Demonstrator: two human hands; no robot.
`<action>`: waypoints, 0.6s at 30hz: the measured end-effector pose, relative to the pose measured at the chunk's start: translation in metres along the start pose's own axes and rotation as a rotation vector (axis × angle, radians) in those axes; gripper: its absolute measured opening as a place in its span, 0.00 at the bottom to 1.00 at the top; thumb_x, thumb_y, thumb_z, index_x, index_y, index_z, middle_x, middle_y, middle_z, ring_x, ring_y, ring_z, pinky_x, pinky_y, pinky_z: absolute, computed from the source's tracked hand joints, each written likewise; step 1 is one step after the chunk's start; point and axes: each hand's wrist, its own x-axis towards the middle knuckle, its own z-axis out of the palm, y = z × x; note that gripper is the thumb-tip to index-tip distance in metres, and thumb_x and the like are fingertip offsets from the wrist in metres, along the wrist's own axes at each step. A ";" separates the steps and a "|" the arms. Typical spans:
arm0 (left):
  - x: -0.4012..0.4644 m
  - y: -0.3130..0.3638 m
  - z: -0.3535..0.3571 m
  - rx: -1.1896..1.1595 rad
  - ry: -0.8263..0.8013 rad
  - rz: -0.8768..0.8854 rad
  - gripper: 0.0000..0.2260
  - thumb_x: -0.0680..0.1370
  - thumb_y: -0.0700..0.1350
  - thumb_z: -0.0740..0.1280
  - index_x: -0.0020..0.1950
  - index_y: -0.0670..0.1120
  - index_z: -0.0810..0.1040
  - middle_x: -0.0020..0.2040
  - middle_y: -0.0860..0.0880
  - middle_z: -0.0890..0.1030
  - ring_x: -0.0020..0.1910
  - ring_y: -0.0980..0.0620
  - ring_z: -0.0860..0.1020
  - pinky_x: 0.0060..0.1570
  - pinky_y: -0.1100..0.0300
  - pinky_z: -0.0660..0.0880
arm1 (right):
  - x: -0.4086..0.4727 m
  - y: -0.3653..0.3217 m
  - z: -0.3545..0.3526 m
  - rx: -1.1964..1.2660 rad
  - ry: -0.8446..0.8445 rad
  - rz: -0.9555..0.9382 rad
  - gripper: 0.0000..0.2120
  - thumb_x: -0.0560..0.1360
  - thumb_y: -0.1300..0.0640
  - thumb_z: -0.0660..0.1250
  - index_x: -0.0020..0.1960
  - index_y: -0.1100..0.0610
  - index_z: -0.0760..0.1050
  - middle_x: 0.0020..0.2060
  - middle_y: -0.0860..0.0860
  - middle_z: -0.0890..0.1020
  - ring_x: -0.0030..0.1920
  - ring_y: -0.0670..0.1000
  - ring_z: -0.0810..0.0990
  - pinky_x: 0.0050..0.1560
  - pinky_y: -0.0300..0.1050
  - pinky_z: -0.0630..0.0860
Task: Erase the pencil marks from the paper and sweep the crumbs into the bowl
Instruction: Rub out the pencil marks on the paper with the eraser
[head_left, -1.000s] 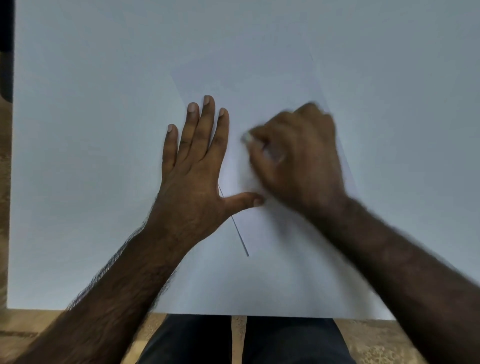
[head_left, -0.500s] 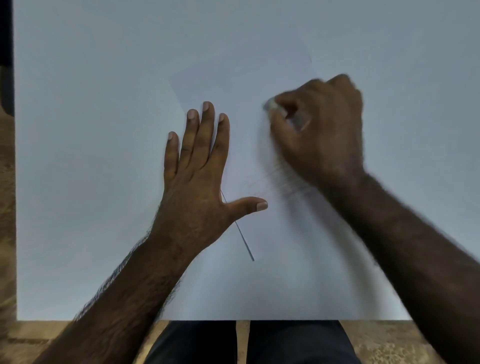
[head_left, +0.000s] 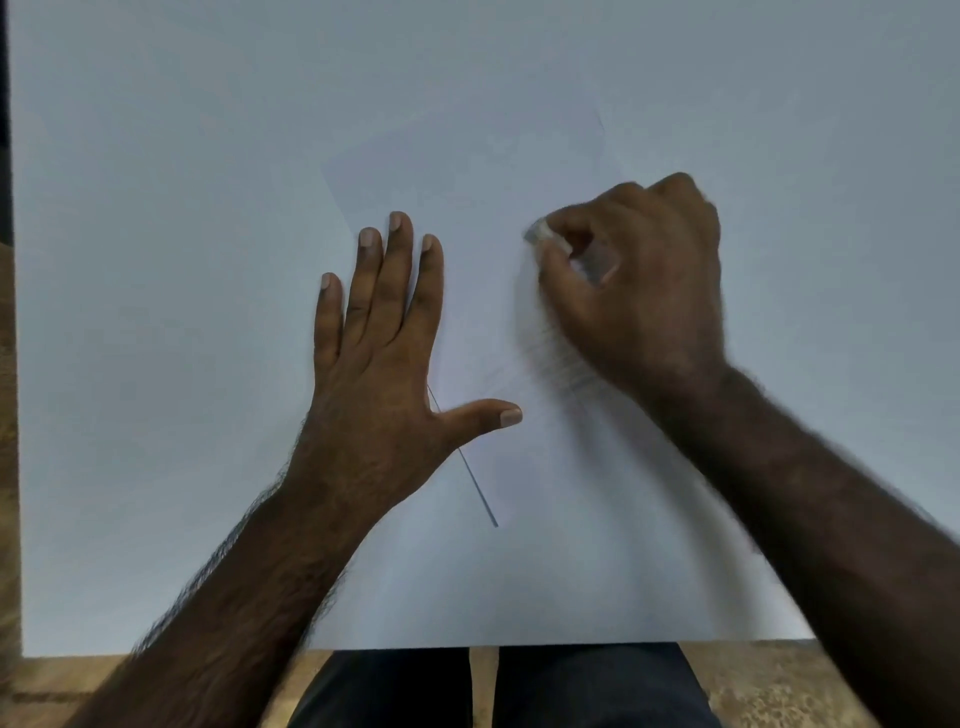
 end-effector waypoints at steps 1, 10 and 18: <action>0.000 0.000 0.000 0.003 -0.004 0.001 0.57 0.71 0.82 0.57 0.87 0.49 0.40 0.87 0.49 0.36 0.85 0.50 0.34 0.82 0.47 0.33 | 0.003 0.004 0.000 0.017 0.009 0.032 0.05 0.80 0.51 0.72 0.49 0.47 0.86 0.42 0.45 0.85 0.47 0.57 0.78 0.52 0.54 0.71; 0.017 0.012 -0.012 0.058 0.027 0.060 0.55 0.74 0.78 0.58 0.87 0.42 0.50 0.87 0.40 0.43 0.86 0.42 0.40 0.84 0.40 0.41 | -0.004 0.004 0.007 0.105 0.050 0.078 0.05 0.79 0.53 0.72 0.51 0.51 0.87 0.44 0.45 0.86 0.47 0.55 0.79 0.54 0.55 0.73; 0.059 0.018 -0.009 0.053 -0.118 0.142 0.58 0.70 0.77 0.65 0.87 0.52 0.39 0.86 0.45 0.32 0.84 0.44 0.31 0.81 0.49 0.32 | -0.017 -0.003 -0.006 0.081 -0.057 0.098 0.07 0.81 0.50 0.71 0.54 0.51 0.86 0.47 0.46 0.86 0.50 0.54 0.79 0.56 0.53 0.71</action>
